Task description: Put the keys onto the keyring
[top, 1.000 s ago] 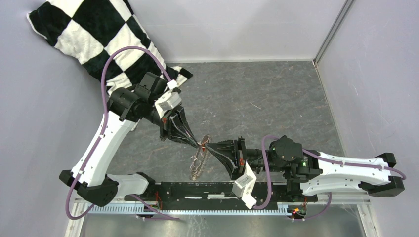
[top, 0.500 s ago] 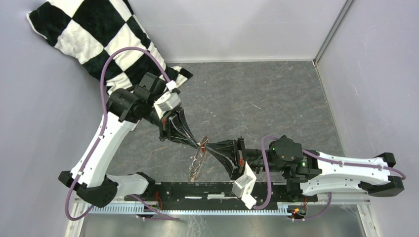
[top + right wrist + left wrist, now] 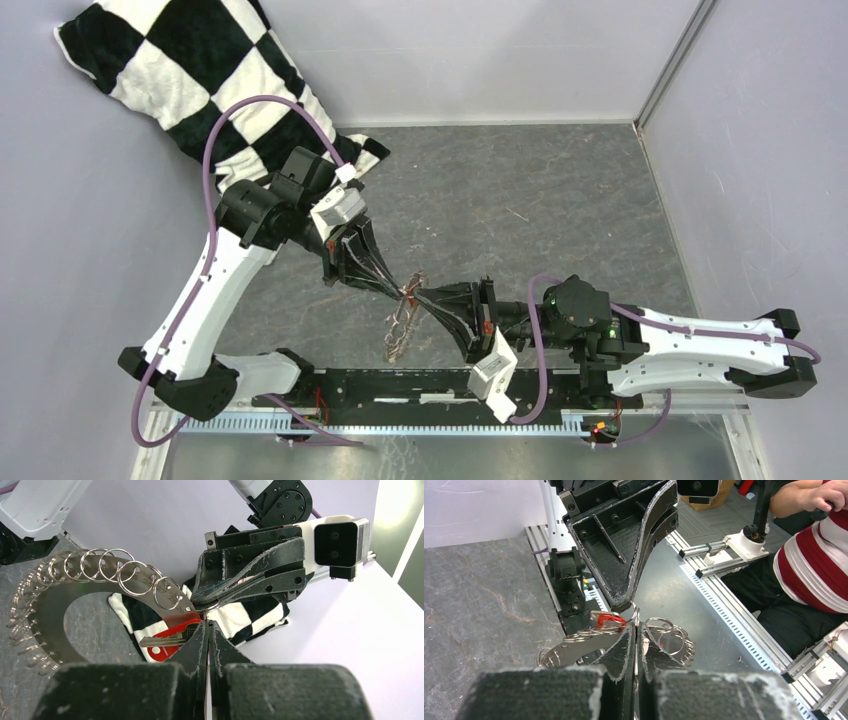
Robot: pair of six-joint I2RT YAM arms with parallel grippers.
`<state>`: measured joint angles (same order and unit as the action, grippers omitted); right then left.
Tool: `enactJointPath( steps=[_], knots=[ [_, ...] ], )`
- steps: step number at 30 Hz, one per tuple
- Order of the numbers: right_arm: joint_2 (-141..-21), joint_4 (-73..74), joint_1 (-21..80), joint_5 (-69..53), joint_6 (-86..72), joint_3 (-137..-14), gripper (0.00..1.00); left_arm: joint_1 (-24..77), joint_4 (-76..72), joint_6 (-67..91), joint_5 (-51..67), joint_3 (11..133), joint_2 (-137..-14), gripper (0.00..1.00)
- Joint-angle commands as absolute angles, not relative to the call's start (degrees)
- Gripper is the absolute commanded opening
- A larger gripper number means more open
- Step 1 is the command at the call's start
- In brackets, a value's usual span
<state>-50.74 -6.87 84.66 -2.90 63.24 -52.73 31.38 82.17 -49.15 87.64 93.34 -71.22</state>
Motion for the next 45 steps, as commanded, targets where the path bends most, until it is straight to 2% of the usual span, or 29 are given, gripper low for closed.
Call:
enactJointPath(
  steps=[1,10,28,45],
  knots=[
    [-50.5,-12.9,85.0,-1.2,64.5,-52.7,0.01,31.7,80.9,-48.6,93.7,92.9,-70.0,0.02],
    [-50.3,-13.5,85.0,-1.2,64.3,-52.6,0.01,31.7,80.3,-47.9,93.7,92.6,-70.1,0.02],
    [-49.6,-5.0,85.0,-3.1,61.3,-52.9,0.01,31.6,80.3,-47.6,93.7,92.9,-69.8,0.02],
    [-48.7,-7.1,85.0,-3.4,61.5,-53.0,0.01,31.5,80.1,-47.6,93.7,92.5,-70.1,0.02]
  ],
)
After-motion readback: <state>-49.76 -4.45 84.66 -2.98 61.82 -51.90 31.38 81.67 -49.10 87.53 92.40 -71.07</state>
